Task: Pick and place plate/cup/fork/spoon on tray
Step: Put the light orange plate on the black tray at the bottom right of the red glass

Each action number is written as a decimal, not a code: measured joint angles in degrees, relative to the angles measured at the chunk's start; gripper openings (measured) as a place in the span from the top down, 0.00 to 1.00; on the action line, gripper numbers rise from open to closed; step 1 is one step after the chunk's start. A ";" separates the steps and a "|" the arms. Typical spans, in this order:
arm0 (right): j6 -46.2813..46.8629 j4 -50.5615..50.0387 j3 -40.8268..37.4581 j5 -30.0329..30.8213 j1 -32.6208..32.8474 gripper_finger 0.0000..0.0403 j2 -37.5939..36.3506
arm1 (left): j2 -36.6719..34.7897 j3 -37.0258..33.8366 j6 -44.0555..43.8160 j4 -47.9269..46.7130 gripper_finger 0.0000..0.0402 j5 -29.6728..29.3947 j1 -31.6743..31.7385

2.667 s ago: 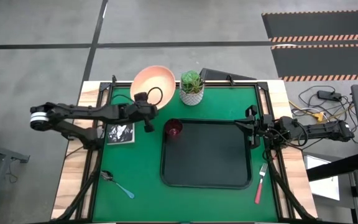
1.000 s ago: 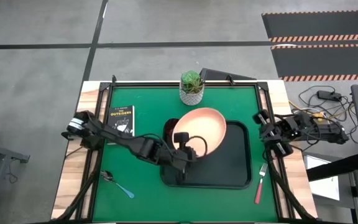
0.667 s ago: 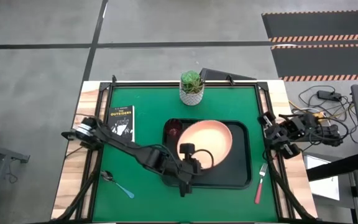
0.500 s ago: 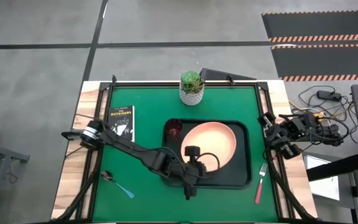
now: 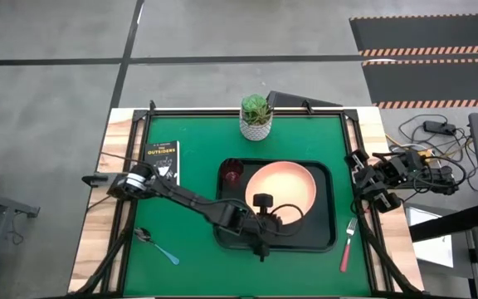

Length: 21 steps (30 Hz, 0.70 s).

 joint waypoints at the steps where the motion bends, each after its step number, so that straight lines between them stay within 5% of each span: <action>1: 0.00 -0.02 0.00 0.00 0.00 0.91 0.00 | 0.52 -0.17 -0.04 1.57 1.00 -0.05 0.23; 21: 0.22 -0.43 0.00 0.02 0.00 0.91 0.09 | 2.45 -3.75 -6.72 3.12 1.00 2.90 1.25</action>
